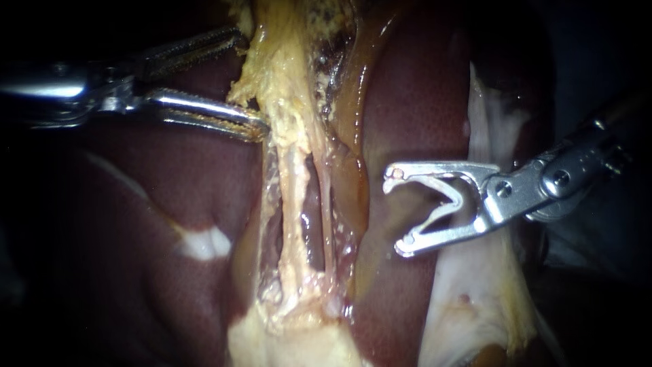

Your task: Grabbing gallbladder

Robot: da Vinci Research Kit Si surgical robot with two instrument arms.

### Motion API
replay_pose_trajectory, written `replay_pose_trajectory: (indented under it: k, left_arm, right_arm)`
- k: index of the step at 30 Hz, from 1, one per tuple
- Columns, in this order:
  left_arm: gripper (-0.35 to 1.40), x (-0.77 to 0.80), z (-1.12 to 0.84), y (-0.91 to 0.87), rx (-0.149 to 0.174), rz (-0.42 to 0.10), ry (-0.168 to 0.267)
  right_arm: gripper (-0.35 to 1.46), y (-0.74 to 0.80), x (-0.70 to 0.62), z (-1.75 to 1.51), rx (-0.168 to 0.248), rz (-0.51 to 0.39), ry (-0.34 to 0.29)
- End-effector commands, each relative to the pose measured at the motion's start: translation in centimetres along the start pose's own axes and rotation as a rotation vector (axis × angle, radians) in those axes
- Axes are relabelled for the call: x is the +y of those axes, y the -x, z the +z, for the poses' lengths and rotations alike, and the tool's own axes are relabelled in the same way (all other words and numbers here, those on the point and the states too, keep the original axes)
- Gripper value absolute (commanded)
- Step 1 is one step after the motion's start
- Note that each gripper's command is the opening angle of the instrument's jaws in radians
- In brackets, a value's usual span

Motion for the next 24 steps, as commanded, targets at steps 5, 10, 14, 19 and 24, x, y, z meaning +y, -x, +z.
replay_pose_trajectory:
  k: [5, 10, 14, 19, 24]
  left_arm:
    - [1.06, 0.00, -0.01, 0.00, 0.000, 0.000, 0.000]
    - [1.06, -0.02, -0.04, 0.01, 0.000, 0.000, -0.001]
    - [1.04, -0.06, -0.12, 0.01, 0.000, -0.004, -0.004]
    - [0.99, -0.10, -0.24, -0.03, 0.008, -0.071, -0.008]
    - [0.94, -0.12, -0.18, -0.11, 0.012, -0.138, -0.026]
  right_arm:
    - [0.48, 0.00, 0.00, 0.00, 0.000, 0.000, 0.000]
    - [0.48, 0.00, 0.00, 0.00, 0.000, 0.000, 0.000]
    - [0.48, 0.00, 0.00, 0.00, 0.000, 0.000, -0.001]
    - [0.48, 0.00, 0.00, 0.00, 0.000, 0.000, 0.000]
    - [0.48, 0.00, 0.00, 0.01, 0.000, 0.000, 0.000]
